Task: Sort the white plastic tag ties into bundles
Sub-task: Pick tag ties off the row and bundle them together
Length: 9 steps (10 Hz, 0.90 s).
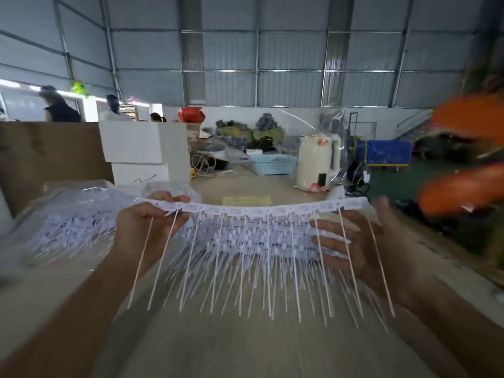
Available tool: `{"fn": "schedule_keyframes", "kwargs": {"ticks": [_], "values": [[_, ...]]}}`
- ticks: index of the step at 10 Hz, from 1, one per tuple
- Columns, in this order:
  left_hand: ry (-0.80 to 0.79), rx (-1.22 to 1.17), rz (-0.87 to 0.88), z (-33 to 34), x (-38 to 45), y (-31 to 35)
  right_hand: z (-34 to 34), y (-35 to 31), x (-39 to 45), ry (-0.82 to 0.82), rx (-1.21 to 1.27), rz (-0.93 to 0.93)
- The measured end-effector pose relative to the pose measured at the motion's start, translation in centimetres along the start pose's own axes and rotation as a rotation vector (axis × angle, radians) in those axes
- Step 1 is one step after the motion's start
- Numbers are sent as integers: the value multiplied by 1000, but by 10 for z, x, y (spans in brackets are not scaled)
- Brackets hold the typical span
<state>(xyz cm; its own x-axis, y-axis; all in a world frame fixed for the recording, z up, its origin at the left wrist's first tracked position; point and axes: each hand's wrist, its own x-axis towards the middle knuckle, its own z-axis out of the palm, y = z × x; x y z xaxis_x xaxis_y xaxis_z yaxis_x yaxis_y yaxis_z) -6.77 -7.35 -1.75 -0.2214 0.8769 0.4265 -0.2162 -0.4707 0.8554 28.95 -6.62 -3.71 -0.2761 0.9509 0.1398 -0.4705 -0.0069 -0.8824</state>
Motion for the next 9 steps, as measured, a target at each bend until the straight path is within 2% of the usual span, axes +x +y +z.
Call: {"fn": "schedule_keyframes", "kwargs": {"ticks": [1,2,3,4,5,6,7,8,9], "values": [[-23,21,-39,-5,-2,3,0,2,-1,23,-101,4],[-40,1,-160,-12,3,7,-1,2,0,134,-169,-20],[-56,-1,-209,-19,9,4,-5,2,0,245,-199,-21],[4,106,-113,-23,16,3,-8,2,-1,241,-207,-10],[103,598,201,-22,19,-7,-10,4,-1,223,-195,-37],[47,1140,590,-5,12,-17,-8,8,-2,219,-245,-51],[-269,1081,532,42,-6,-29,-3,11,-3,179,-324,-55],[-589,1159,525,97,-21,-45,-1,12,-5,155,-341,-62],[-686,1230,632,138,-26,-54,-3,13,-5,146,-403,-60]]}}
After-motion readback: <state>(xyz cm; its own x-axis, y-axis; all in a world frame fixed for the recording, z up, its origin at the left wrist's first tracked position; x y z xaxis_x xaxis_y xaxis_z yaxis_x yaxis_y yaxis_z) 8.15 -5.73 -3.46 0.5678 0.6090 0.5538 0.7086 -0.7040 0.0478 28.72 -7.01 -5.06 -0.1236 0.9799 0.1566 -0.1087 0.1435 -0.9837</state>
